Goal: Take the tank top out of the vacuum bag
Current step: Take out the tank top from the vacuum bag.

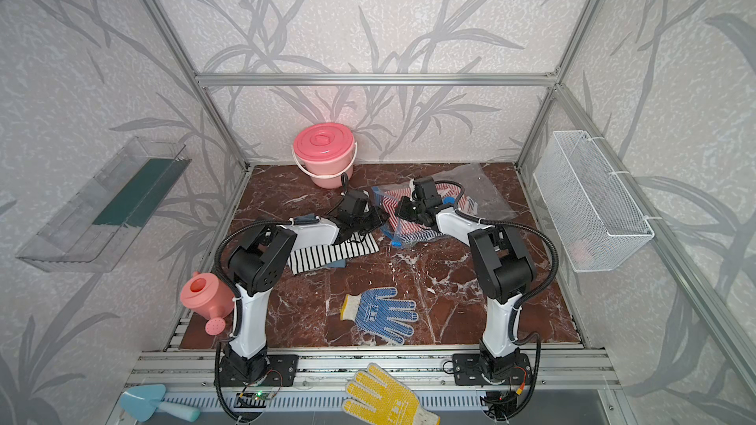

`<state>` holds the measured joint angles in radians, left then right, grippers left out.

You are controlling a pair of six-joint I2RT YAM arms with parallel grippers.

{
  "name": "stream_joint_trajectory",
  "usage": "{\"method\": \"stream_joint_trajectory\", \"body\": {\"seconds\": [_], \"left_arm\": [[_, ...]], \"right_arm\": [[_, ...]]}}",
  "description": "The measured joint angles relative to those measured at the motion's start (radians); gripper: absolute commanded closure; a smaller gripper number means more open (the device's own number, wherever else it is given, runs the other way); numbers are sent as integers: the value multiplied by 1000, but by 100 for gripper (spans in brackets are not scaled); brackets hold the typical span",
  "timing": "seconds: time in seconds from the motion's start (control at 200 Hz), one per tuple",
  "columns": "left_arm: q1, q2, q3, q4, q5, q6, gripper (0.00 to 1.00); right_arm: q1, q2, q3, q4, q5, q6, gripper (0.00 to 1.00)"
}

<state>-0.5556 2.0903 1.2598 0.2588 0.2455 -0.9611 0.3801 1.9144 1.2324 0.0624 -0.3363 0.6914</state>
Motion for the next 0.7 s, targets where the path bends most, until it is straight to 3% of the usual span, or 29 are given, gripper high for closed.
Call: {"method": "stream_joint_trajectory", "body": {"seconds": [0.7], "left_arm": [[-1, 101, 83, 11, 33, -36, 63]], "right_arm": [[-13, 0, -30, 63, -54, 27, 100]]}}
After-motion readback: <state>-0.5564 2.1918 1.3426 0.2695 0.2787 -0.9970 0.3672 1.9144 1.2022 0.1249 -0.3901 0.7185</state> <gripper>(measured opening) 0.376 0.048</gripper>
